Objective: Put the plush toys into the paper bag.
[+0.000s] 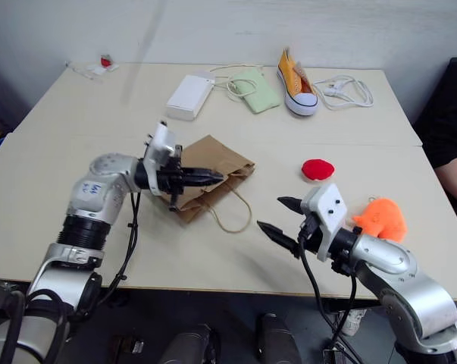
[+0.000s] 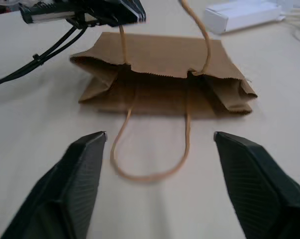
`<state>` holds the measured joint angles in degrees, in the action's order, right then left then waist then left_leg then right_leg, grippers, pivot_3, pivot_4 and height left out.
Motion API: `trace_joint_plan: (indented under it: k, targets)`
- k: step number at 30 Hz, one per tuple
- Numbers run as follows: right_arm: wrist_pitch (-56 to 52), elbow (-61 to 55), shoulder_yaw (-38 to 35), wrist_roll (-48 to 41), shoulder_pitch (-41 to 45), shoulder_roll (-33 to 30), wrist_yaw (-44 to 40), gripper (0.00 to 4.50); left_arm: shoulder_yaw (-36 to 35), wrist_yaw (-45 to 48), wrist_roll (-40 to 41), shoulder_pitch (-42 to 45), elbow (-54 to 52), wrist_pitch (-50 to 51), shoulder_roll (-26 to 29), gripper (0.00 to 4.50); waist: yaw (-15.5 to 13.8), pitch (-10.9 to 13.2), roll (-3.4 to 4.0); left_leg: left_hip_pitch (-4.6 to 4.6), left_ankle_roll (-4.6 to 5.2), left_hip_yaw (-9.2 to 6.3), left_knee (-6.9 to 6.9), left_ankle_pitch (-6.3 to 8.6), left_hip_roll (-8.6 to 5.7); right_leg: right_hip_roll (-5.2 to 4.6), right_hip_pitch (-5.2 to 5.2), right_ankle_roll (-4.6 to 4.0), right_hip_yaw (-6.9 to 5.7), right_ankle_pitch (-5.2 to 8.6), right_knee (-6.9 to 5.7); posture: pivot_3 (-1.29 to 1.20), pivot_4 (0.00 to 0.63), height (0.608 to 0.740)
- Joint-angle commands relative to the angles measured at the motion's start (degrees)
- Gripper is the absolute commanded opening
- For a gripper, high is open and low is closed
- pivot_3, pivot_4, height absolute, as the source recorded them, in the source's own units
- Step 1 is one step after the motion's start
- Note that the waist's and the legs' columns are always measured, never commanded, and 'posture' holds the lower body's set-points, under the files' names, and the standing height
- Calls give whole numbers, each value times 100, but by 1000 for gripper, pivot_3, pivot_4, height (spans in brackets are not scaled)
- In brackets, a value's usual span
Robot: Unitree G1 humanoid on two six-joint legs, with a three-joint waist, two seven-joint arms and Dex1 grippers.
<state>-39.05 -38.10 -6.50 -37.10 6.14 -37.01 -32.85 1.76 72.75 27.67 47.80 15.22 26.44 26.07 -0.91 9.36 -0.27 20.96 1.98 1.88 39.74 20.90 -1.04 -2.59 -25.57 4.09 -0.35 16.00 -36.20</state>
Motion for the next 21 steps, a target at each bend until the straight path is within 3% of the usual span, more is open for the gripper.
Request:
trace_joint_plan:
  k: [1,6,7,15,21]
  targets:
    - [95,238,335,224,290,7,-99,2112,-240,-368,419,3,-402,557,-159,0,-11,0,0,1,0,0,5,0,0,0,0,1,0,-1,-3,0,150,740]
    - [165,877,972,553,966,244,-244,234,-133,-574,484,-91,-917,869,-204,0,-12,0,0,13,4,-4,24,3,-2,-1,-2,5,-4,-3,-9,0,150,740]
    - [230,1166,1179,724,1183,331,-288,22,-117,-615,503,-143,-1034,913,-215,0,-11,0,0,15,4,-4,24,3,-2,-1,-6,4,-4,-3,-10,0,150,740]
    - [764,3224,2168,1721,2630,1229,-539,22,-168,-785,722,-383,-1621,1149,-176,0,124,0,0,14,1,-3,25,2,-2,-1,-11,4,-6,-3,-20,0,150,740]
    - [1548,4391,2720,2823,2816,1360,-524,22,-590,-1179,821,-174,-1356,1355,33,0,110,1,1,20,-2,-8,28,2,-4,-5,-15,2,-10,-2,-24,0,150,740]
